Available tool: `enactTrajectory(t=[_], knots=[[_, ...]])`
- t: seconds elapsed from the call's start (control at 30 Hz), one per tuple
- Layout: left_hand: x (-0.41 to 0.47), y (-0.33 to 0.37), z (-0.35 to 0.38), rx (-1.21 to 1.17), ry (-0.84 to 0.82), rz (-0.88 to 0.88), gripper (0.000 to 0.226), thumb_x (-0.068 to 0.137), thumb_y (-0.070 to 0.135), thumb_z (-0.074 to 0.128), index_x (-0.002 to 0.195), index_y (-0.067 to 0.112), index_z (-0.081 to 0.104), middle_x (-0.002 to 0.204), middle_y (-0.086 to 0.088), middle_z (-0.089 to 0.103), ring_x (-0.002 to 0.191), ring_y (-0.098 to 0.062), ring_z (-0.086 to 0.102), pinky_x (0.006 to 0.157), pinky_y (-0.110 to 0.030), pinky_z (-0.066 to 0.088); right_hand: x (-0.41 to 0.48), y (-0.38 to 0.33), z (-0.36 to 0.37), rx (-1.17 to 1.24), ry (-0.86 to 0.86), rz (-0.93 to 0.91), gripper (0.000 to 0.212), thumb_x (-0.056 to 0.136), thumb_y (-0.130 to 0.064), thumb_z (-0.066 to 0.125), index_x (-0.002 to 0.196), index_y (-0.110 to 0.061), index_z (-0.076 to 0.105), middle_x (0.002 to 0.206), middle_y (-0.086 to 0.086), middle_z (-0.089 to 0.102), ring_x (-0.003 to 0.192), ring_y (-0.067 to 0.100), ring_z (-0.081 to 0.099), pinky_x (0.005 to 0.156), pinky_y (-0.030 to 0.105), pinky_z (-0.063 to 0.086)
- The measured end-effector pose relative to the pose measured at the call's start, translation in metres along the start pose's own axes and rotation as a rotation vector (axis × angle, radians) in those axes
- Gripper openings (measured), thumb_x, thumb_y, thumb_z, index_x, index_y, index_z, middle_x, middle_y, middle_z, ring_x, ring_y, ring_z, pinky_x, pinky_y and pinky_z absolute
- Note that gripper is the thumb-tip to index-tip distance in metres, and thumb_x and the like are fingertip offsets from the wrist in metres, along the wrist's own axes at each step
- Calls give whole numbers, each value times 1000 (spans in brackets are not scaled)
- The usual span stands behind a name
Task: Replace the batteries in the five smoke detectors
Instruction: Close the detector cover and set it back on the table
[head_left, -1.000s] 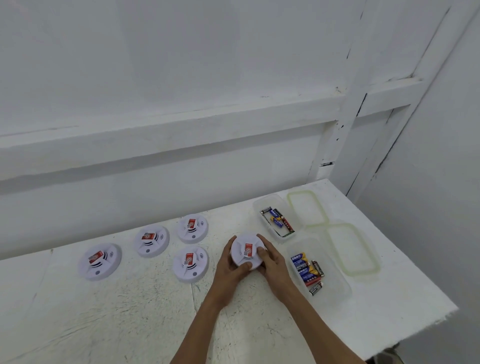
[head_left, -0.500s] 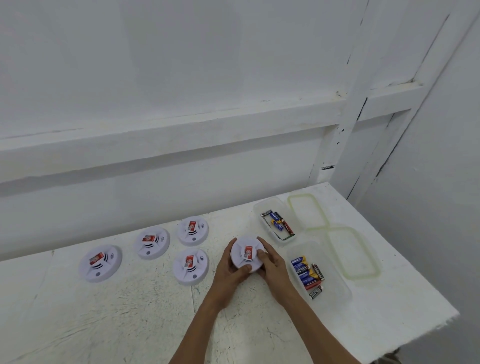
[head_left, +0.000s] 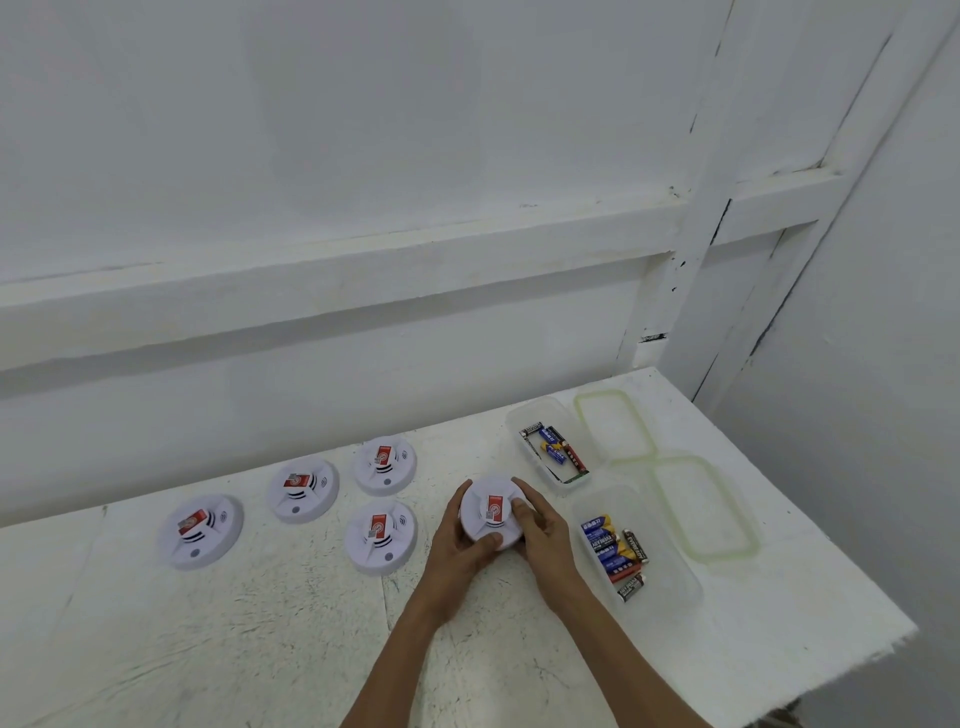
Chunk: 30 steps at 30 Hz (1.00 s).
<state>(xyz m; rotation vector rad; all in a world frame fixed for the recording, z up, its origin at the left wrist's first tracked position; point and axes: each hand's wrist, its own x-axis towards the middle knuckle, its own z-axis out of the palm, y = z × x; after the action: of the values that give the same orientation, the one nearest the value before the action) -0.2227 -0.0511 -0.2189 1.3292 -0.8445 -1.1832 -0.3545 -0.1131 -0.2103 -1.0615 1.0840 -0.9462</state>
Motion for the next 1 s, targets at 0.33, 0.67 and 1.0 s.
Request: enactTrajectory(t=[0.33, 0.67, 1.0], knots=[[3, 1, 2, -247, 20, -79, 53, 99, 9, 65, 146, 29, 51, 142, 1, 66, 128, -25, 66, 97, -47, 59, -1, 1, -1, 11, 28, -3, 29, 98, -30, 62, 127, -29, 68, 121, -3, 72, 112, 18, 69, 96, 50, 56], [5, -1, 3, -376, 82, -145, 43, 108, 11, 48, 150, 17, 49, 144, -12, 63, 127, -35, 65, 103, -59, 54, -5, -3, -2, 14, 13, -20, 31, 100, -24, 60, 130, -25, 65, 121, -3, 72, 112, 18, 69, 97, 49, 56], [2, 5, 4, -458, 83, -147, 43, 107, 10, 50, 150, 17, 50, 140, -10, 67, 126, -35, 66, 100, -56, 57, -5, -4, -5, 29, -16, -8, 34, 100, -26, 60, 133, -25, 63, 125, 0, 70, 116, 21, 67, 99, 51, 54]])
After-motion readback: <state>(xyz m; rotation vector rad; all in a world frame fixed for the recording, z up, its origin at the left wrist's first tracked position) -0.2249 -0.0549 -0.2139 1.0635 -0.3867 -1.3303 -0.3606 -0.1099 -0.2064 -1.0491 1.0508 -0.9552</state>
